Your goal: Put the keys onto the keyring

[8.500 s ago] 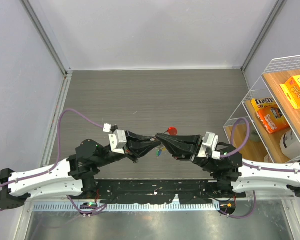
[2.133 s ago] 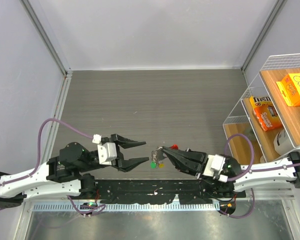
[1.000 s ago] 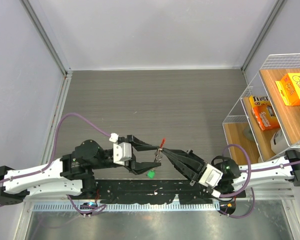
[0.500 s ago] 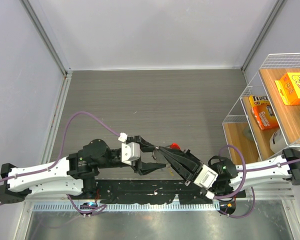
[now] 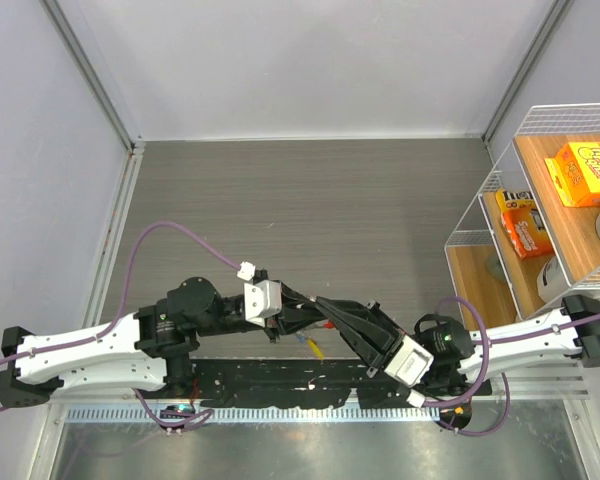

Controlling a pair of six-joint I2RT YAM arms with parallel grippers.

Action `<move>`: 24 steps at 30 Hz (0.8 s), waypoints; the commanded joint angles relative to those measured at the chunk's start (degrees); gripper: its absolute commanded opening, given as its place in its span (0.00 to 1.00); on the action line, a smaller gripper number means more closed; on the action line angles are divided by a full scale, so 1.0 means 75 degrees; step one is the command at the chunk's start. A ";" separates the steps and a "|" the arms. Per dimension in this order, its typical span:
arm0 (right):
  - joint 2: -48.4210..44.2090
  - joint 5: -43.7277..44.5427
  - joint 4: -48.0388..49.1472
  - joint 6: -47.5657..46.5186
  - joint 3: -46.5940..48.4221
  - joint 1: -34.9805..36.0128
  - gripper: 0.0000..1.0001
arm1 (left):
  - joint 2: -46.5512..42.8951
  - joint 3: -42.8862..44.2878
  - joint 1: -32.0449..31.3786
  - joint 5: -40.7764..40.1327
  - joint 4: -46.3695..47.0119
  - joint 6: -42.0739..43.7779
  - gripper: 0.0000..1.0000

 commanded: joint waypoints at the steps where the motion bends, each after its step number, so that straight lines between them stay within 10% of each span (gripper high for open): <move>1: -0.0050 0.0220 0.1523 -0.0369 0.0370 0.0282 0.06 | -0.0058 -0.0025 -0.0041 0.0198 0.0223 0.0002 0.10; 9: -0.0202 0.0150 0.1477 -0.0674 0.0288 0.0434 0.07 | -0.0093 0.0021 -0.0053 0.0280 0.0082 0.0025 0.00; 16: -0.0670 0.0126 0.1360 -0.0534 -0.0016 0.0469 0.45 | -0.0175 0.0010 -0.0041 0.0175 0.0012 0.0084 0.00; 24: -0.1503 0.0395 0.0715 0.0204 -0.0368 0.0563 0.59 | -0.0456 -0.0119 -0.0053 -0.0211 -0.0128 0.0271 0.00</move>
